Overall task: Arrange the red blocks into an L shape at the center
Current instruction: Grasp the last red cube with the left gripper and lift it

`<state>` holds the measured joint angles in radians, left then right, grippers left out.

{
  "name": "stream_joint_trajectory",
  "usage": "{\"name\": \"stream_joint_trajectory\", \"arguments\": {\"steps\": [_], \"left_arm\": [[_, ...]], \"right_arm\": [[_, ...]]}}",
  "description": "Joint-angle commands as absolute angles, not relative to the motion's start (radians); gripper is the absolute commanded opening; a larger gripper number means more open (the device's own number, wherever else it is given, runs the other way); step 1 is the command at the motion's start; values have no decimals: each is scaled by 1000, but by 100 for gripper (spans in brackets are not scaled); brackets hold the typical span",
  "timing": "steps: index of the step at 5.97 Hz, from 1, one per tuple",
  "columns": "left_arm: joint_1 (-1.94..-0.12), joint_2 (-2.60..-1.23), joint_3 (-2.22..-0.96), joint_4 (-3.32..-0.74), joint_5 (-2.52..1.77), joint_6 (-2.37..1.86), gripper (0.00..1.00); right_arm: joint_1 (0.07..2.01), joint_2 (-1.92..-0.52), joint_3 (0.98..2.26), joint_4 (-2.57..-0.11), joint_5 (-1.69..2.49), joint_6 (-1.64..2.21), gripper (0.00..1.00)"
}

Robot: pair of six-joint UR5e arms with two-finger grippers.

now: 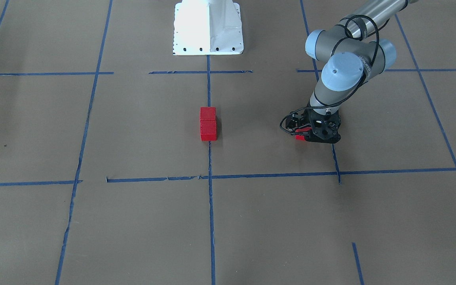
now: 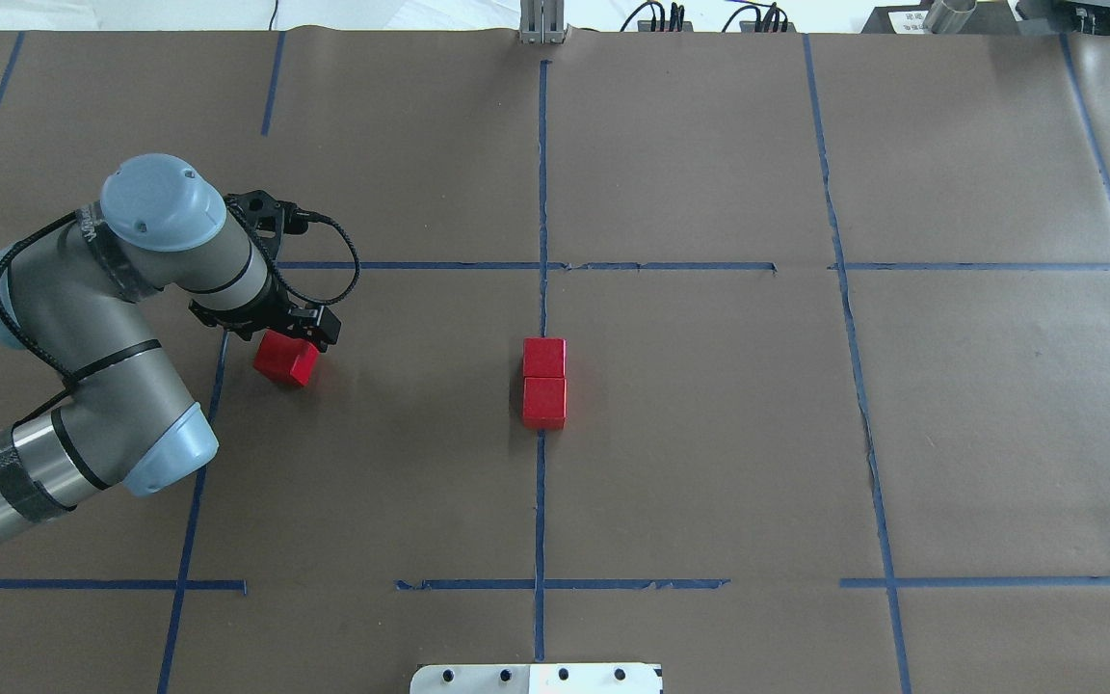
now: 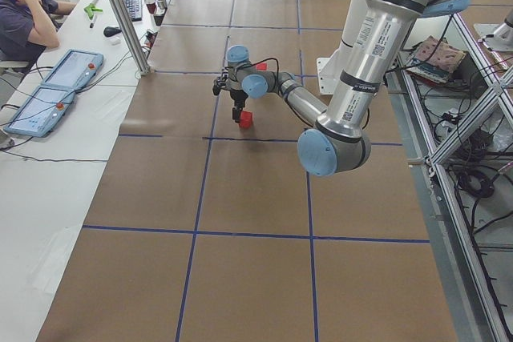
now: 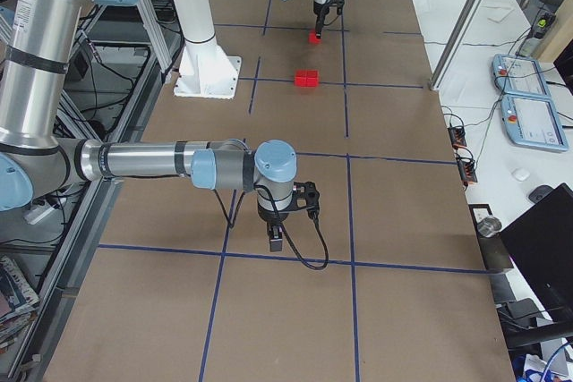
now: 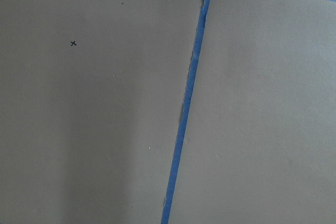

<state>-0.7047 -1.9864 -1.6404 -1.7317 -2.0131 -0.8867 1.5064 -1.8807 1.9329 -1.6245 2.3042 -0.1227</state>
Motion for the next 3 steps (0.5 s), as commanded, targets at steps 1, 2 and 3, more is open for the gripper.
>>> {"name": "stream_joint_trajectory", "arguments": {"steps": [1, 2, 3], "left_arm": [[-700, -1988, -1629, -1732, -2016, -888, 87], [-699, -1988, -1628, -1730, -2016, -888, 63], [-699, -1996, -1618, -1730, -2016, -888, 58]], "right_arm": [[1506, -1881, 1931, -1624, 2304, -123, 100], [1506, -1881, 1931, -1624, 2304, -123, 100], [1506, -1881, 1933, -1624, 2304, -123, 100]]}}
